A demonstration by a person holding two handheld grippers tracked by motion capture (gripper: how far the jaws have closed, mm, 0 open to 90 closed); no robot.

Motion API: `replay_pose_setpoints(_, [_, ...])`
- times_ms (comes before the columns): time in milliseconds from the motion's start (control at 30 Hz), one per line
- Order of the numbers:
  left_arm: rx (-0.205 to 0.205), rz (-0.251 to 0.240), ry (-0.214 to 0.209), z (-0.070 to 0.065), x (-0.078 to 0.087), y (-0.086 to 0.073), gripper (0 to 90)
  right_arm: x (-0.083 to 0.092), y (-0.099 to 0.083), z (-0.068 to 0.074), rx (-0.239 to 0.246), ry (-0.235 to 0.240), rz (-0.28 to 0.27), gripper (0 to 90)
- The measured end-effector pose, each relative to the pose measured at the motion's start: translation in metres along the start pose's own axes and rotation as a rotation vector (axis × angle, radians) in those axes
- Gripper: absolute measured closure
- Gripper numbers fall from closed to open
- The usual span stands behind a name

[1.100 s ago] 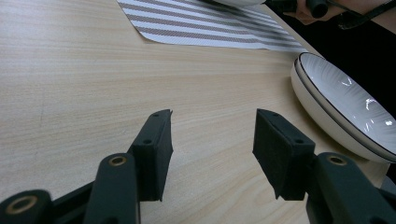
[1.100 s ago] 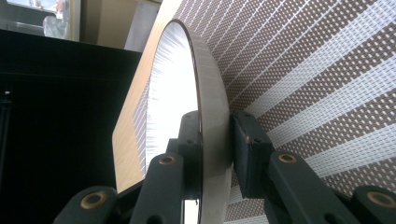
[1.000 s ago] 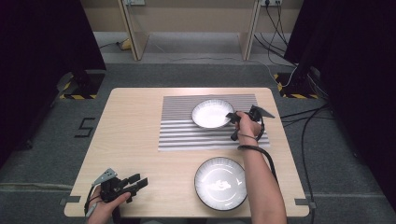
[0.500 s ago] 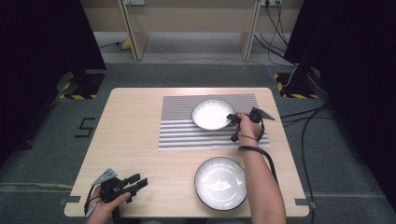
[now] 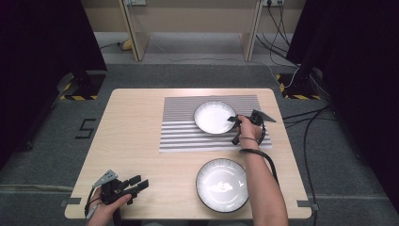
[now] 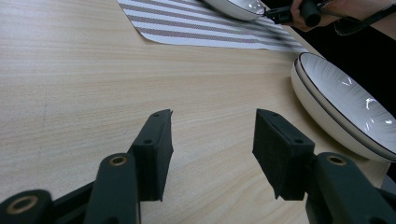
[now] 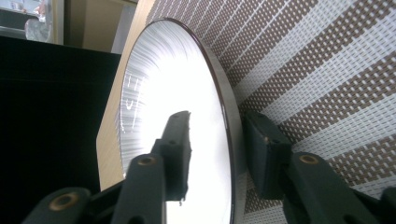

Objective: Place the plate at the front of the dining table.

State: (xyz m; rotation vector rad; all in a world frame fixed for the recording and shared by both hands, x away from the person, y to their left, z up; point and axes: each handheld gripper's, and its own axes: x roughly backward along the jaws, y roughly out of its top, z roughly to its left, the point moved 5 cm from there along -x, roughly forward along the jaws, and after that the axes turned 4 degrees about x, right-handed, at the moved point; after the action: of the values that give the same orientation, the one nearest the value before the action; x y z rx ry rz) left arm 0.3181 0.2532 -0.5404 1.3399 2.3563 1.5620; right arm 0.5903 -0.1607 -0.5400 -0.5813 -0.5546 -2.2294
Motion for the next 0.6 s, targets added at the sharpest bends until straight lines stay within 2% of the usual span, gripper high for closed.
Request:
replay_pose_setpoints(33, [0.001, -0.001, -0.001, 0.0, 0.0, 0.0, 46.9, 0.002, 0.001, 0.002, 0.011, -0.009, 0.002, 59.5])
replay_pose_setpoints(100, [-0.002, 0.0, -0.001, 0.0, 0.0, 0.0, 46.9, 0.007, 0.005, 0.003, 0.03, -0.021, -0.041, 57.8])
replay_pose_setpoints(200, [-0.002, 0.003, 0.0, -0.001, -0.001, 0.0, 46.9, 0.015, 0.011, 0.004, 0.036, -0.021, -0.063, 55.5])
replay_pose_setpoints(467, [-0.008, 0.008, -0.001, -0.003, -0.002, -0.001, 46.9, 0.034, 0.019, 0.004, 0.058, -0.019, -0.088, 54.2])
replay_pose_setpoints(500, [-0.008, 0.007, -0.001, -0.003, -0.002, -0.001, 46.9, 0.039, 0.019, 0.003, 0.077, -0.023, -0.088, 54.4])
replay_pose_setpoints(600, [-0.01, 0.008, 0.0, -0.003, -0.002, -0.001, 46.9, 0.045, 0.02, 0.002, 0.088, -0.025, -0.091, 53.7])
